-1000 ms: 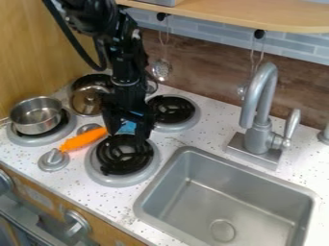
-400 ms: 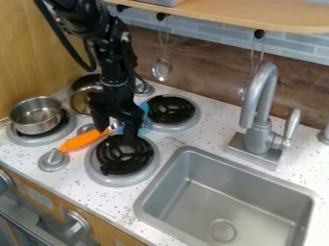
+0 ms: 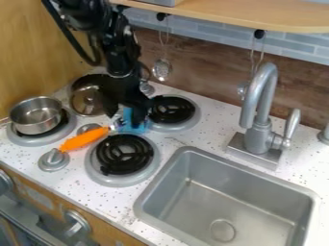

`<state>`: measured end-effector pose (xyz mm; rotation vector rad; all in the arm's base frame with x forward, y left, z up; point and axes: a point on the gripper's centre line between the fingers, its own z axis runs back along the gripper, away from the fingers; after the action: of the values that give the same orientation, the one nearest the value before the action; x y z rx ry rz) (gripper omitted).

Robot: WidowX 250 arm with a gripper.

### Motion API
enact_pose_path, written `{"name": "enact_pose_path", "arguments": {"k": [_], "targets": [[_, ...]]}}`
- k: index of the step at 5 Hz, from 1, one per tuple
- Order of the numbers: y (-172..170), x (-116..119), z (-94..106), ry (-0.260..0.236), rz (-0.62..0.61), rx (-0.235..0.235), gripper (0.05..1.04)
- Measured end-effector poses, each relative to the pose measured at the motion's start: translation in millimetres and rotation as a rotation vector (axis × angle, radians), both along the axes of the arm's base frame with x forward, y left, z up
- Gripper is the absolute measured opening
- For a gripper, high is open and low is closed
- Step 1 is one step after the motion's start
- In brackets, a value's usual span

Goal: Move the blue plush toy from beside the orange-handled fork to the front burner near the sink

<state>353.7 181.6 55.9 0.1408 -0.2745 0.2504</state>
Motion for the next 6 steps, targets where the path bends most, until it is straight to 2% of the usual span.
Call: {"name": "enact_pose_path", "arguments": {"k": [1, 3, 6], "targets": [[6.5, 17.6, 7.1, -0.047, -0.010, 0.013, 1.001], [17.8, 32.6, 8.2, -0.074, -0.001, 0.049, 1.001], [28.8, 48.2, -17.6, -0.034, 0.011, 0.046, 1.001]]}}
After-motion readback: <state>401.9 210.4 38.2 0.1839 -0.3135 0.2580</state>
